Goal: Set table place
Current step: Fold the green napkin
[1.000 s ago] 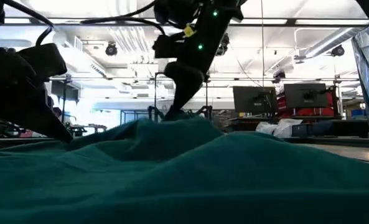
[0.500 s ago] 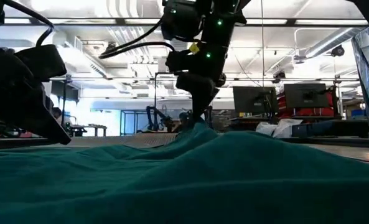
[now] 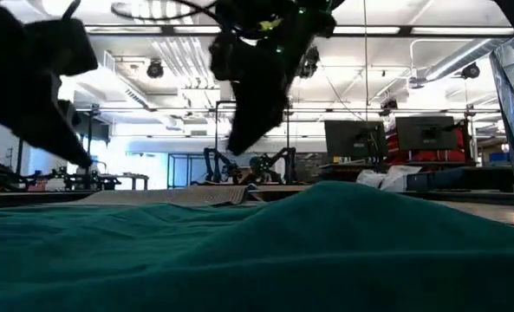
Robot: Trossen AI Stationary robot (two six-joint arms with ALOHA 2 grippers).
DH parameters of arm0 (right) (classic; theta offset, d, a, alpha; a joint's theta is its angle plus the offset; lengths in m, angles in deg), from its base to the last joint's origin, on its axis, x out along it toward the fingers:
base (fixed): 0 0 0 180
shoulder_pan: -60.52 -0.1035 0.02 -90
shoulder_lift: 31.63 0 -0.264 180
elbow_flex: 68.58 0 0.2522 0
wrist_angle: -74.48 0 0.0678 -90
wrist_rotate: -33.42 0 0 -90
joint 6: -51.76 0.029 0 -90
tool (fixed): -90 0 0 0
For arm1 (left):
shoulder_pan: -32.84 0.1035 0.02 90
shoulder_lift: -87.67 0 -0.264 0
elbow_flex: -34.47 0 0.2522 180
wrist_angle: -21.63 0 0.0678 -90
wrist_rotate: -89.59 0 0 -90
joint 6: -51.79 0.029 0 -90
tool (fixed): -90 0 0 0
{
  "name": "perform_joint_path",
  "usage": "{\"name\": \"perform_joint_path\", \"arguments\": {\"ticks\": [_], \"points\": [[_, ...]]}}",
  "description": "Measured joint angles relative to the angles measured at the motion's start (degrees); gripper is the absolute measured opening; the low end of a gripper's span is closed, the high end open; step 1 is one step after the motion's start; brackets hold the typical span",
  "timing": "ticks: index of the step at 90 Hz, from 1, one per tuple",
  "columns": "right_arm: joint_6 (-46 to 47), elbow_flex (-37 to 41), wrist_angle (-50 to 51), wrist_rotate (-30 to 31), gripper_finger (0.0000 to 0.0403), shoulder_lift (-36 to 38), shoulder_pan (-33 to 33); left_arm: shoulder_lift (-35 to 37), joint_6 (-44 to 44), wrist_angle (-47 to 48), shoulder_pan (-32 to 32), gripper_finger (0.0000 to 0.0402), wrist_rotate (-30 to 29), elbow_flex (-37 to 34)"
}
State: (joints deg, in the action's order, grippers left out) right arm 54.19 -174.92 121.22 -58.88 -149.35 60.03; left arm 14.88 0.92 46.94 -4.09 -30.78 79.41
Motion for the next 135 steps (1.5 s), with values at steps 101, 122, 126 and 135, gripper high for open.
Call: {"name": "perform_joint_path", "arguments": {"ticks": [101,122,126,135], "points": [[-11.8,-4.7,9.3,-0.8,0.0201,5.8,-13.4,-11.6,17.9,26.4,-0.7,0.0239,4.0,30.7],[-2.3,-4.3,12.6,-2.6,0.0202,5.8,-20.1,-22.3,5.4,32.6,-9.0,0.0227,5.1,41.9],[-1.3,-4.3,12.7,-2.4,0.0202,5.9,-21.3,-24.3,2.1,33.9,-10.7,0.0222,6.0,44.3],[2.0,-4.2,13.8,-2.2,0.0201,5.9,-24.6,-28.4,-5.1,36.3,-14.7,0.0218,7.6,49.0]]}}
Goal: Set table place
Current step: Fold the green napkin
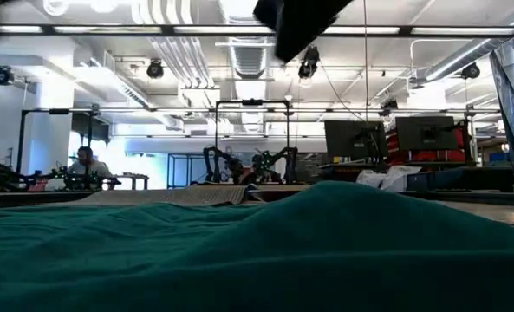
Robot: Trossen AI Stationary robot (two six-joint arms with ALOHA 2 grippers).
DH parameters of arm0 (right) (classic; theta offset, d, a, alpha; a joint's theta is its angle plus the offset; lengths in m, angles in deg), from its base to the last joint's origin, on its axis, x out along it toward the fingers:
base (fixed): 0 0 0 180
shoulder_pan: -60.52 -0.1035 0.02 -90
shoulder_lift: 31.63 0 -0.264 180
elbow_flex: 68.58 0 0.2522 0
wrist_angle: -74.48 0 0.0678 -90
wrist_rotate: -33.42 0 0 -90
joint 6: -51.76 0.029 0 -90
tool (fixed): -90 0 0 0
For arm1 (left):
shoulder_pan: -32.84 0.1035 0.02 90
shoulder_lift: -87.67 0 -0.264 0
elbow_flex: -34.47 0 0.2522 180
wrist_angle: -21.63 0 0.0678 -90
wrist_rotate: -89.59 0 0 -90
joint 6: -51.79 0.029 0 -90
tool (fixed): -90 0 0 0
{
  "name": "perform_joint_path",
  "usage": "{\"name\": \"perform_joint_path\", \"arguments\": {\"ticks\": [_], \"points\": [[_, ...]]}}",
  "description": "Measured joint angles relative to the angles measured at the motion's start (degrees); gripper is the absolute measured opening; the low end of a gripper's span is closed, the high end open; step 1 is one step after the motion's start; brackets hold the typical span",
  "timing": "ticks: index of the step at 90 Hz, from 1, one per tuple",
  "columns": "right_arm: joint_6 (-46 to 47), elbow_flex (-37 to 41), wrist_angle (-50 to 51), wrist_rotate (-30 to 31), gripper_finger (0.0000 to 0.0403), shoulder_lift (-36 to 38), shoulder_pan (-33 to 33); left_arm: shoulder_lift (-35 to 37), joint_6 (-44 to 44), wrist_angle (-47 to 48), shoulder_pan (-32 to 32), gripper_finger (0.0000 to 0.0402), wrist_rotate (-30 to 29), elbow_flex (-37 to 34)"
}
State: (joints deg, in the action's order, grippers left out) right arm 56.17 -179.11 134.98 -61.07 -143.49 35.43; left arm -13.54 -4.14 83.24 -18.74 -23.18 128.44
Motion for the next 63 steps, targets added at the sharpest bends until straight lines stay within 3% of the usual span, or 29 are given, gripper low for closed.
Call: {"name": "perform_joint_path", "arguments": {"ticks": [7,18,30,42,63], "points": [[3.0,0.3,0.4,1.1,0.0201,0.0,-2.8,-3.2,-4.6,0.2,-3.1,0.0218,0.3,2.9],[5.3,1.3,-0.1,8.2,0.0201,0.0,-8.1,-8.0,-11.0,0.3,-6.3,0.0220,1.1,6.0],[8.6,3.0,-0.6,15.8,0.0201,-0.1,-12.8,-12.2,-16.6,0.5,-7.5,0.0214,6.8,7.4],[14.2,5.1,-0.8,16.7,0.0199,-0.1,-15.1,-14.2,-20.1,2.3,-8.1,0.0204,13.1,7.4],[22.3,8.5,-1.1,16.6,0.0200,-0.2,-17.9,-12.5,-26.3,7.1,-8.8,0.0187,16.5,7.3]]}}
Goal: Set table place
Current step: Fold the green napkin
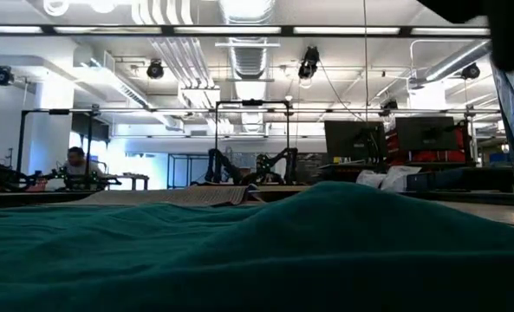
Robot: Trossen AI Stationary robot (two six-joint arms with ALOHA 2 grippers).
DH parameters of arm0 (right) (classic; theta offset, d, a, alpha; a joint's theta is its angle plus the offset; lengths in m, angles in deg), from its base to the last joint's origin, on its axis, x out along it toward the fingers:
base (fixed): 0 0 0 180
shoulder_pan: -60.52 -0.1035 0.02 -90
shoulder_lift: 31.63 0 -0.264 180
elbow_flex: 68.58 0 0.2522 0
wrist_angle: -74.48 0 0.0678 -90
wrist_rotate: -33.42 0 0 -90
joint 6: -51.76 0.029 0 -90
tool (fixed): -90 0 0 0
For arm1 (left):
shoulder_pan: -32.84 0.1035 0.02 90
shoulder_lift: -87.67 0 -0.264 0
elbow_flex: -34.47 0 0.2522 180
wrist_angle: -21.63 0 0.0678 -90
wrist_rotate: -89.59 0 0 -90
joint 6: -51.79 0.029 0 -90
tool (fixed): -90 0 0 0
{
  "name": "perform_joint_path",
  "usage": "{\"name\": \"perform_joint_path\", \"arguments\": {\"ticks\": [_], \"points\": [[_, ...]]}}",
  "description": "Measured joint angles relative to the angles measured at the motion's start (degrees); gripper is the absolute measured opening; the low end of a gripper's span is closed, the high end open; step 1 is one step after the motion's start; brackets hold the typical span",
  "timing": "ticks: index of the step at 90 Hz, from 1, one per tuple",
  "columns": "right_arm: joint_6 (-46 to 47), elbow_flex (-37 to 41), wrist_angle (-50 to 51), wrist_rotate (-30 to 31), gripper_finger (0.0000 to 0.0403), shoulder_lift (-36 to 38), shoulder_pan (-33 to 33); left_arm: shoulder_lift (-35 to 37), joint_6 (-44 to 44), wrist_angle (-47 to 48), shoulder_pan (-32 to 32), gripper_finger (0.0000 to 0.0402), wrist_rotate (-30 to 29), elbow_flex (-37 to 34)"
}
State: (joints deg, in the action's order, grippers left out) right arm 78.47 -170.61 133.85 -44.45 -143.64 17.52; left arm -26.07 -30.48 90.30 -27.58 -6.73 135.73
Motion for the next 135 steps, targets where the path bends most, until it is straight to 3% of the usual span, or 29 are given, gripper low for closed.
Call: {"name": "perform_joint_path", "arguments": {"ticks": [16,38,56,80,101,113,128,135], "points": [[2.6,1.7,-0.5,0.1,0.0195,0.0,-0.6,0.1,-2.3,0.0,-1.5,0.0177,2.0,-0.9],[1.8,4.2,-10.5,0.1,0.0188,0.0,-0.5,-1.2,-5.3,-1.5,-2.4,0.0154,2.9,-1.9],[1.8,5.8,-18.5,0.0,0.0183,-1.7,-0.5,-1.5,-6.6,-6.4,-2.8,0.0109,2.9,-5.6],[1.7,5.8,-19.7,0.0,0.0170,-7.5,-0.7,-1.5,-6.8,-7.4,-2.9,0.0011,3.0,-6.4],[1.8,5.8,-20.3,2.1,0.0150,-9.1,-0.8,-1.5,-6.8,-7.5,-2.9,0.0007,3.0,-6.6],[1.8,5.7,-19.7,4.9,0.0118,-9.8,-0.9,-1.5,-6.7,-7.5,-2.9,0.0002,3.0,-6.6],[0.0,5.6,-18.3,6.0,0.0024,-9.5,-0.8,-1.2,-5.7,-7.4,-2.9,0.0001,2.9,-6.7],[-1.4,4.9,-16.0,5.9,0.0009,-9.1,-0.7,-0.2,-5.3,-7.0,-2.9,0.0000,2.9,-6.7]]}}
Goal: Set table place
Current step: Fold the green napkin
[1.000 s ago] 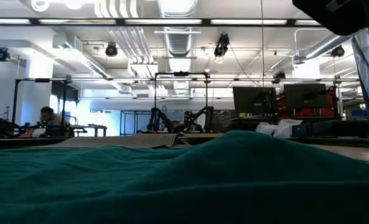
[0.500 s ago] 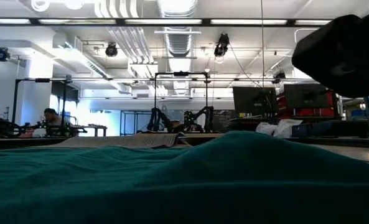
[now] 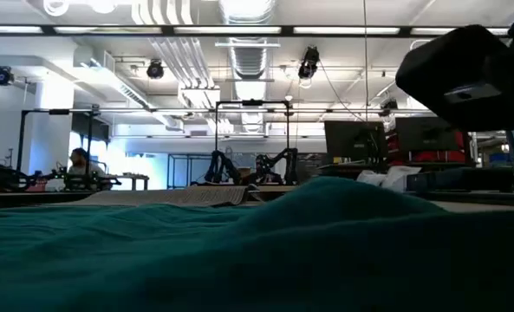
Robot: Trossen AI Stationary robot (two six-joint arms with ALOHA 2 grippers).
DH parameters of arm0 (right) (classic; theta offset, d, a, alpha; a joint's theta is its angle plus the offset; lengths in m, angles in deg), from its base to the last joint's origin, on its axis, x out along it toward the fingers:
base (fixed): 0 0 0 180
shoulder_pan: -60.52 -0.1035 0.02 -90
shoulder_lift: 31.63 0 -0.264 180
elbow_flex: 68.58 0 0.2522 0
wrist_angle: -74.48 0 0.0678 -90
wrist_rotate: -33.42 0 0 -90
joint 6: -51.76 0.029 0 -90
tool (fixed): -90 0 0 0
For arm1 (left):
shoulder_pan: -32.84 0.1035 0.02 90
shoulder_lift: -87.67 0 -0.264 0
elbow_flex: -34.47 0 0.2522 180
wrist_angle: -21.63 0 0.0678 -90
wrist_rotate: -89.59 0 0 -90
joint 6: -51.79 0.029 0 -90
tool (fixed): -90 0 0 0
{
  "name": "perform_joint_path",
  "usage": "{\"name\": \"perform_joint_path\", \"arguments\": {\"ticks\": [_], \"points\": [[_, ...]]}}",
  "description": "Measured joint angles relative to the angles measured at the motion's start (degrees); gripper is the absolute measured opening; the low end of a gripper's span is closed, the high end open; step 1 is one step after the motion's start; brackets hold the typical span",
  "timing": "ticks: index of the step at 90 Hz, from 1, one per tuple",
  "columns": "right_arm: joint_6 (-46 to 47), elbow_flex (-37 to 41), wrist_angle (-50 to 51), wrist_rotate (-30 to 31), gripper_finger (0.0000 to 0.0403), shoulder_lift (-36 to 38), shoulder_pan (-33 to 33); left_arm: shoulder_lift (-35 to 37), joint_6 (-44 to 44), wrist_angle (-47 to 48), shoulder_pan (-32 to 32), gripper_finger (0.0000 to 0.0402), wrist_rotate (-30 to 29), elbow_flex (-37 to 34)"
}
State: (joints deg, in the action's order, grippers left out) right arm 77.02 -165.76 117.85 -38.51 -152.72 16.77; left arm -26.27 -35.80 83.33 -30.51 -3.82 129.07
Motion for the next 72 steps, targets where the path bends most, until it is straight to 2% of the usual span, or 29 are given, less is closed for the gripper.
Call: {"name": "perform_joint_path", "arguments": {"ticks": [22,35,56,72], "points": [[-0.7,-5.3,11.3,0.6,0.0003,4.8,1.3,4.2,0.1,13.8,-0.6,0.0000,-2.2,6.1],[-0.8,-6.1,14.4,3.3,0.0001,8.3,2.2,5.6,-0.9,18.7,-2.2,0.0000,-7.1,9.6],[0.3,-6.2,16.4,4.1,0.0000,12.2,2.0,4.6,-9.0,14.1,-6.8,0.0000,-10.1,10.2],[1.0,-6.2,15.2,-0.5,0.0000,11.6,0.1,1.6,-12.3,7.8,-9.1,0.0000,-10.1,10.3]]}}
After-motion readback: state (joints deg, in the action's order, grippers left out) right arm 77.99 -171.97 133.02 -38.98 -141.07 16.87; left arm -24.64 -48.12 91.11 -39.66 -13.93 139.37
